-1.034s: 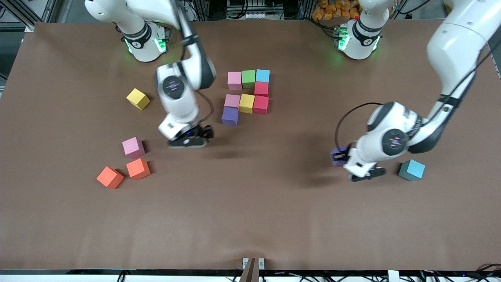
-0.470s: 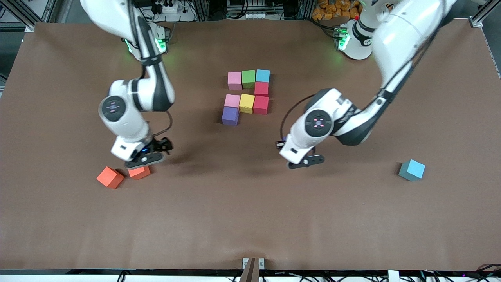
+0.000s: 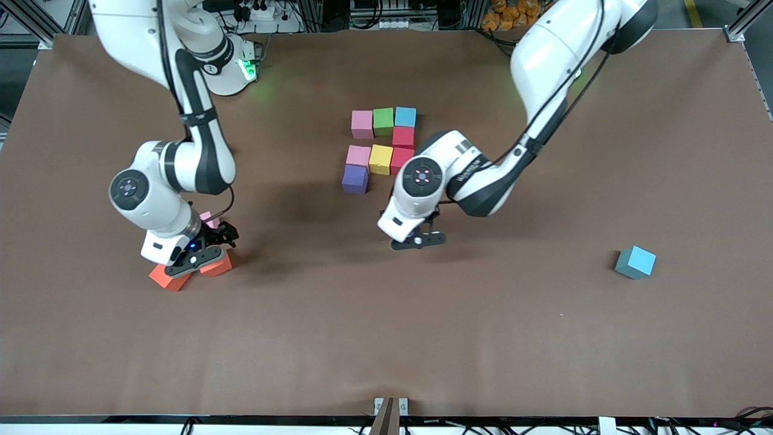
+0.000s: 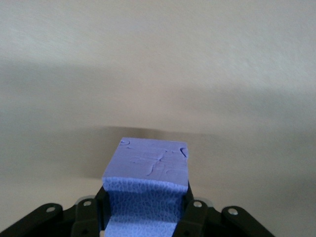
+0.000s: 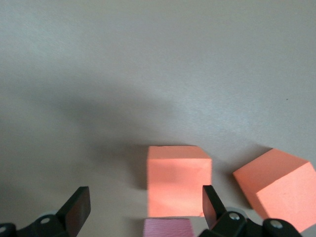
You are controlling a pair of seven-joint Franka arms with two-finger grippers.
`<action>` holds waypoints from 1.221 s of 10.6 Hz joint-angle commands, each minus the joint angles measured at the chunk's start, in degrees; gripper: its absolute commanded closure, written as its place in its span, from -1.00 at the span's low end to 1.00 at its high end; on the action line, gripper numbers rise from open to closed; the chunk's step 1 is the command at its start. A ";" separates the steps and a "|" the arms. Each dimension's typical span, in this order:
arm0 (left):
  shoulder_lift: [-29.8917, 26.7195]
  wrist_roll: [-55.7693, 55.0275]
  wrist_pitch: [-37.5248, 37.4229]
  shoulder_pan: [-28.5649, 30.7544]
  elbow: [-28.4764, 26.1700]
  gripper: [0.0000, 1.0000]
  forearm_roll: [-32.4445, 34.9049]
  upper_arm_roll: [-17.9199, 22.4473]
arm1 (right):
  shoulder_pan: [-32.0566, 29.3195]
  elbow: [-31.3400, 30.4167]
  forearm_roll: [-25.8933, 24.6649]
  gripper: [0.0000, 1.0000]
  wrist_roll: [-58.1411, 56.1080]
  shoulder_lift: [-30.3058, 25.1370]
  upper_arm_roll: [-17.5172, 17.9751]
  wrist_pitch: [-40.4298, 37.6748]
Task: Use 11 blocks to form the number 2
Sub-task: 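Grasp the orange cube with the right gripper while the left gripper carries purple, then lower the purple cube below the purple with the left gripper while right lifts orange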
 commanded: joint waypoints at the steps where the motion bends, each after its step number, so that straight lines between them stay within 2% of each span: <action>1: 1.24 0.25 2.50 -1.26 2.11 0.14 -1.60 0.74 | -9.71 2.47 0.80 -1.00 -6.00 2.46 7.75 2.28; 2: 2.28 1.30 3.65 -1.87 2.81 0.14 -1.77 0.74 | -11.14 2.38 1.84 -1.00 -6.02 2.90 9.09 2.74; 7: 4.66 2.54 3.83 -4.51 4.83 0.14 -2.39 0.22 | -11.33 2.38 14.40 -1.00 -15.74 6.94 9.10 4.41; 8: 4.75 2.54 3.92 -5.03 5.01 0.14 -4.13 0.30 | -11.59 2.38 15.90 -1.00 -18.12 7.47 9.10 4.67; 11: 5.28 2.54 4.97 -5.56 5.36 0.12 -4.94 0.22 | -11.77 2.47 16.01 -0.97 -19.11 7.57 9.01 4.59; 12: 5.28 2.54 5.06 -5.65 5.28 0.12 -5.81 0.22 | -11.42 2.47 15.48 -0.60 -19.20 7.57 8.93 4.50; 13: 5.28 2.54 5.24 -5.65 5.36 0.12 -7.47 0.22 | -11.33 2.47 15.39 -0.14 -19.20 7.48 8.93 4.32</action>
